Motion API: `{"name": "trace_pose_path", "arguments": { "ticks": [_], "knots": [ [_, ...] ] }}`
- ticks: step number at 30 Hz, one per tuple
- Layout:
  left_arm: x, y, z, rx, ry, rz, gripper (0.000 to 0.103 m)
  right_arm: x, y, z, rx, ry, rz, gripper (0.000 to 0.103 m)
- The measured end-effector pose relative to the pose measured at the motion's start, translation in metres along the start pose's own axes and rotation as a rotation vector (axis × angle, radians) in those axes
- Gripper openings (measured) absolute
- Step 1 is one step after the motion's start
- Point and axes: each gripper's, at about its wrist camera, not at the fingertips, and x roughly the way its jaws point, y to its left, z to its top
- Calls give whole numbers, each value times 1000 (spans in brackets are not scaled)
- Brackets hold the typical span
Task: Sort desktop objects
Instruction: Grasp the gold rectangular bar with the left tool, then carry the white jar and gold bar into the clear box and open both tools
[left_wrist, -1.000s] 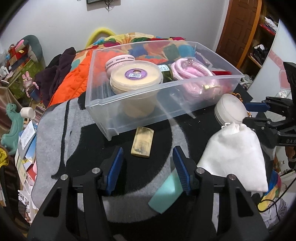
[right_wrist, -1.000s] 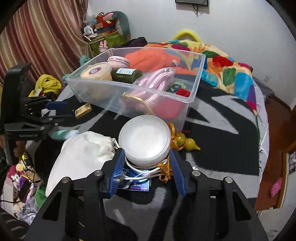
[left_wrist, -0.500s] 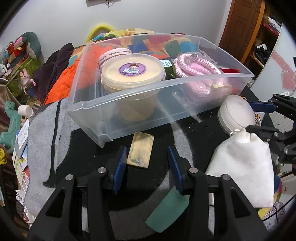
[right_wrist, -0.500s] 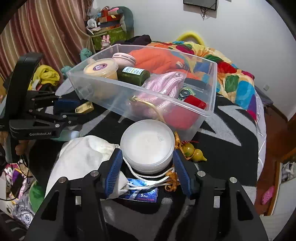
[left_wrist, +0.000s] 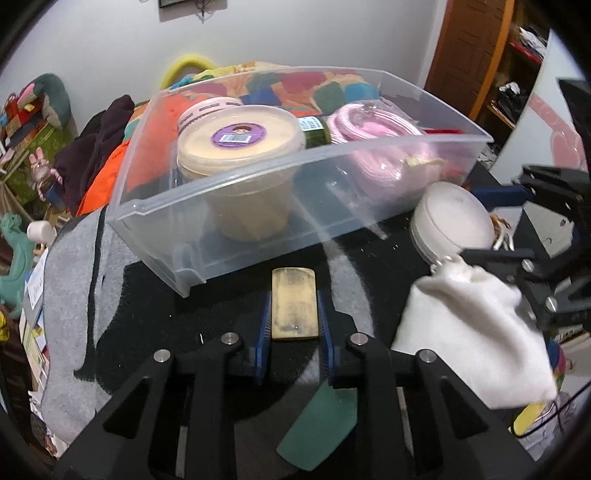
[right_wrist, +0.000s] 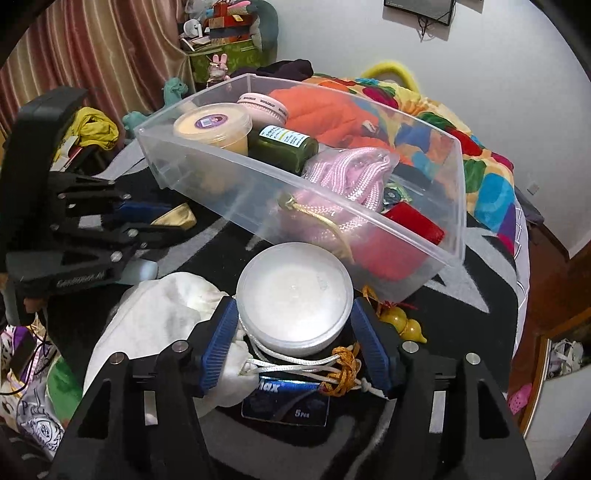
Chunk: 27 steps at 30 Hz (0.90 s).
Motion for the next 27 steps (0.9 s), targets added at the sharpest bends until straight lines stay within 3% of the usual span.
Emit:
{"name": "trace_pose_path", "arguments": {
  "ticks": [13, 27],
  "knots": [
    [-15, 4, -11, -7, -25, -56, 23, 3, -5, -2, 28, -22, 27, 62],
    [-63, 5, -5, -21, -134, -74, 23, -62, -8, -10, 75, -160, 135, 62]
  ]
}}
